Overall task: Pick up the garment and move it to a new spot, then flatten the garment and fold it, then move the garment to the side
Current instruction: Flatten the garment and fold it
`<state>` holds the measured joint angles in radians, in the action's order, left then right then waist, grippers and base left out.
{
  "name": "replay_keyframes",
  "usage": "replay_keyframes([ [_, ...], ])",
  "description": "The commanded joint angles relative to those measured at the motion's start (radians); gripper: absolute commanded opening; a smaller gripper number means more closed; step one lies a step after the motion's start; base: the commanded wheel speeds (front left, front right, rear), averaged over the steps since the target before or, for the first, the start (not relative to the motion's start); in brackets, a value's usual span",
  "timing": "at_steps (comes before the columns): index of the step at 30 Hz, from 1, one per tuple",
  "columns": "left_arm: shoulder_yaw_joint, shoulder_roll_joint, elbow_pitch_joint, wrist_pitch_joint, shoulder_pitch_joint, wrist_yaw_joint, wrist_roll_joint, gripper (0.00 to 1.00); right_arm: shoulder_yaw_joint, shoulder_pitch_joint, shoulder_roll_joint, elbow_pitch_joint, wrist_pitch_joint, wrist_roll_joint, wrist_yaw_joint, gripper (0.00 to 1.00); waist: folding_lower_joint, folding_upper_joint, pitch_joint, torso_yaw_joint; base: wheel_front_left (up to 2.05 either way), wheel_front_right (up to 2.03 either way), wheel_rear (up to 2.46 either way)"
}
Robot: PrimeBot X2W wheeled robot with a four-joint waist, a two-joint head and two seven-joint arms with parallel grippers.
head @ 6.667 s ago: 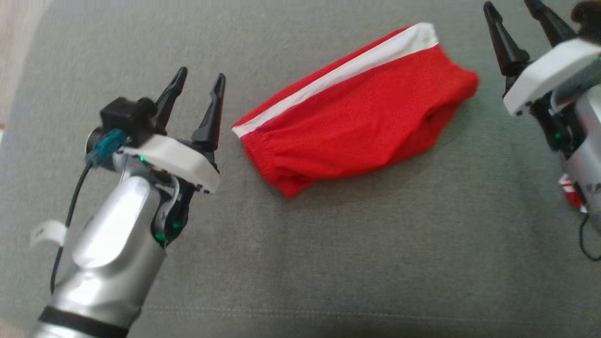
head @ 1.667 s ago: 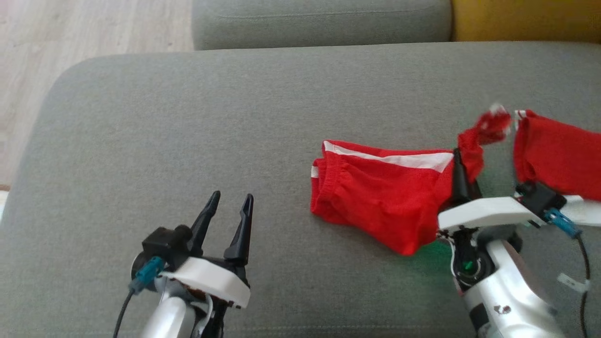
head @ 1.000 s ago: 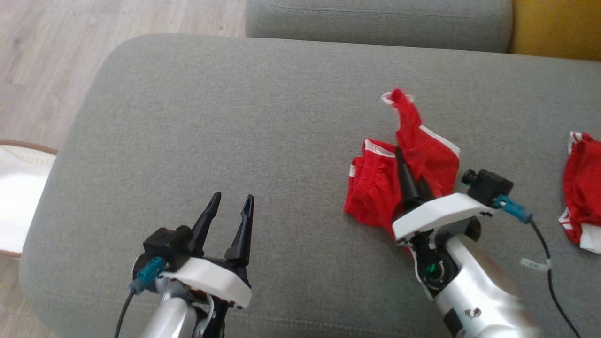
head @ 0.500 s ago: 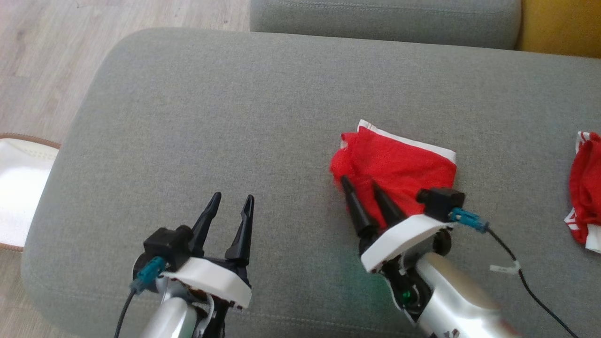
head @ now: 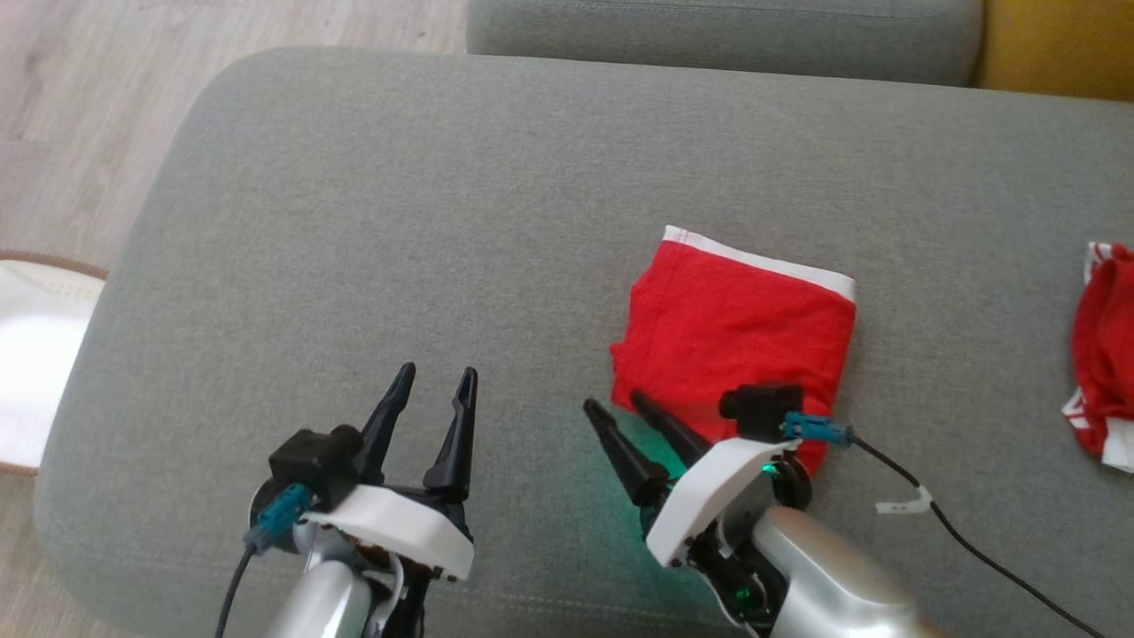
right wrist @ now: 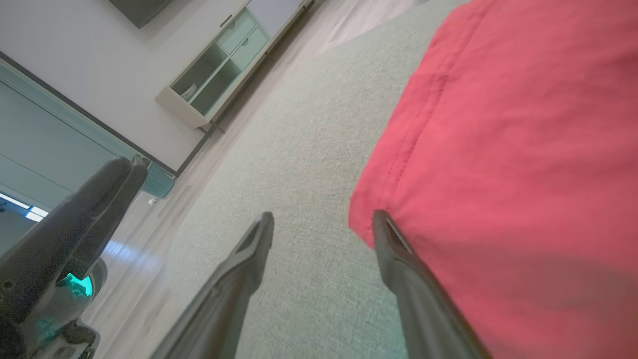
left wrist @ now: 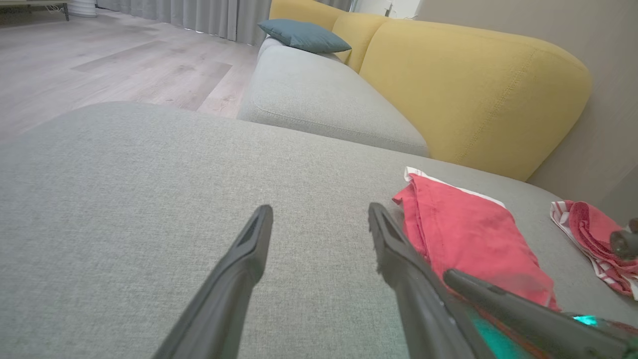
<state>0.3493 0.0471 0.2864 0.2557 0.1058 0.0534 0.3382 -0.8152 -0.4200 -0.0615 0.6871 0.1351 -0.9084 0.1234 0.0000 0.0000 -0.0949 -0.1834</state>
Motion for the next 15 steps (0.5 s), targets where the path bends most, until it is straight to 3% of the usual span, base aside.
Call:
replay_keyframes([
  [1, -0.030, 0.003, -0.031, 0.006, 0.038, -0.005, 0.003, 1.00, -0.021, -0.022, 0.011, -0.038, -0.004, -0.014, 0.007, 1.00, 0.0000, 0.0000, 0.002, 0.012, 0.00, 0.00, 0.00],
  [10, -0.047, 0.003, -0.041, 0.006, 0.039, -0.003, -0.003, 1.00, 0.030, -0.056, 0.011, -0.063, 0.056, 0.012, 0.007, 1.00, 0.0000, 0.0000, 0.028, 0.081, 0.00, 0.00, 0.00],
  [13, -0.058, 0.003, -0.062, 0.006, 0.038, -0.004, -0.006, 1.00, 0.104, -0.069, 0.008, -0.058, 0.092, 0.094, 0.007, 1.00, 0.0000, 0.0000, 0.042, 0.110, 0.00, 0.00, 0.00],
  [15, -0.079, 0.003, -0.096, 0.006, 0.037, -0.008, 0.013, 1.00, 0.210, -0.068, -0.019, -0.062, 0.116, 0.226, 0.007, 1.00, 0.0000, 0.0000, 0.056, 0.138, 0.00, 0.00, 0.00],
])
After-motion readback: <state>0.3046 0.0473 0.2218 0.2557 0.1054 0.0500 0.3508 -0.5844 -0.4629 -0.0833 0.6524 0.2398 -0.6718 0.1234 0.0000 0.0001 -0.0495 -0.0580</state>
